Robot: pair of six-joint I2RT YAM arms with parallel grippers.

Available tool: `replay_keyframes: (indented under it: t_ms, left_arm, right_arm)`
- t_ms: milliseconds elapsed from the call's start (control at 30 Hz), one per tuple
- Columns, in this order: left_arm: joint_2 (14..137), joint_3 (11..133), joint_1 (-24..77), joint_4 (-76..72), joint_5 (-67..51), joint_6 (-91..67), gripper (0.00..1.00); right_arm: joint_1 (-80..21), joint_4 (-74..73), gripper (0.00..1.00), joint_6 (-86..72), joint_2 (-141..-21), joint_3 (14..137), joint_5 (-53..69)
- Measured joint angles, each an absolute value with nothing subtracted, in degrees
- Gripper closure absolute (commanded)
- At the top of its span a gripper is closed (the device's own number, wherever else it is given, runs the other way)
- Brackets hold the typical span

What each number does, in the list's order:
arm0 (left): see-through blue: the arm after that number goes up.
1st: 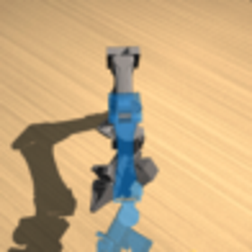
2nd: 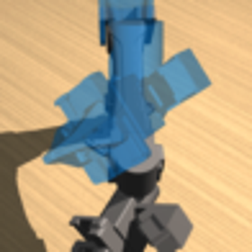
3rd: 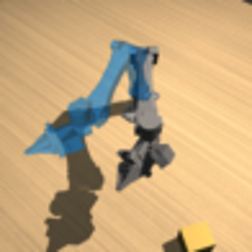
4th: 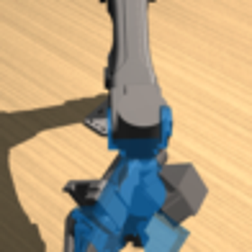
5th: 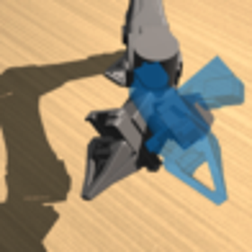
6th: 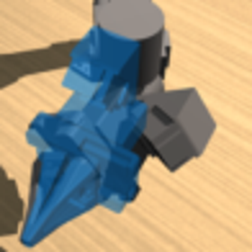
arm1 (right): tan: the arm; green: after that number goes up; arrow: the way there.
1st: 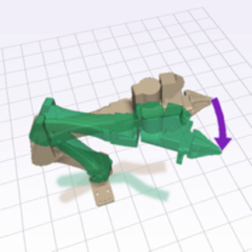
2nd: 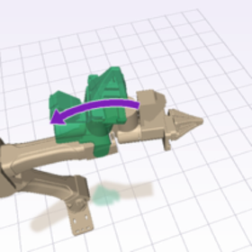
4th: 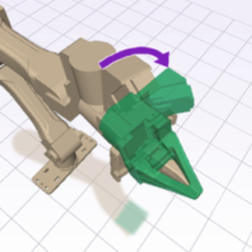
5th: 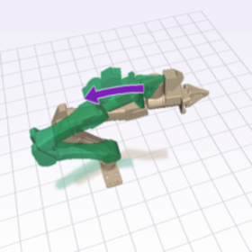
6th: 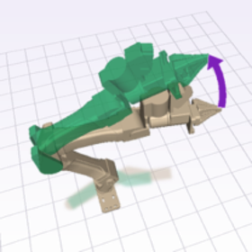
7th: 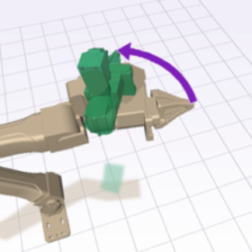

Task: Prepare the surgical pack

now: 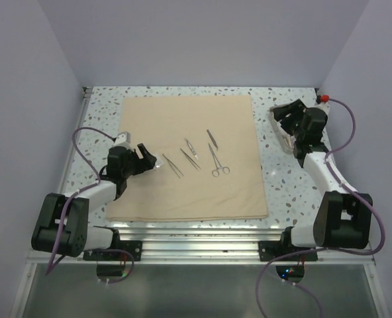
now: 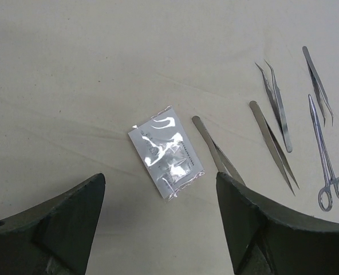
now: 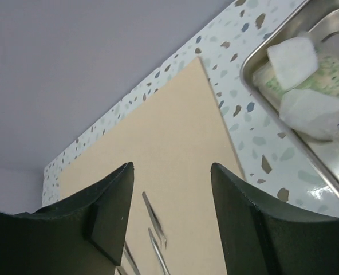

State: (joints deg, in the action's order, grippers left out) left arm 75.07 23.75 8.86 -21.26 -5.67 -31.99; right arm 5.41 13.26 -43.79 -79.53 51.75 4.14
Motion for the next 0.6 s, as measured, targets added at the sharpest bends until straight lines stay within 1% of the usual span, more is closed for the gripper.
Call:
replay_keyframes:
  t_ms: [233,400,600]
  left_arm:
    - [81.8,27.2,9.1,-20.6,-6.3,-32.4,0.24]
    - [85.4,29.6,9.1,-19.9,-8.5,-33.0,0.25]
    - [89.1,33.3,9.1,-18.9,-11.1,-34.3,0.32]
  right_arm:
    - [0.9,12.7,0.41,-41.5,-75.4,46.8,7.3]
    - [-1.7,11.4,0.41,-40.1,-72.9,44.2,9.4]
    - [-2.6,11.2,0.41,-39.4,-70.8,40.7,10.5]
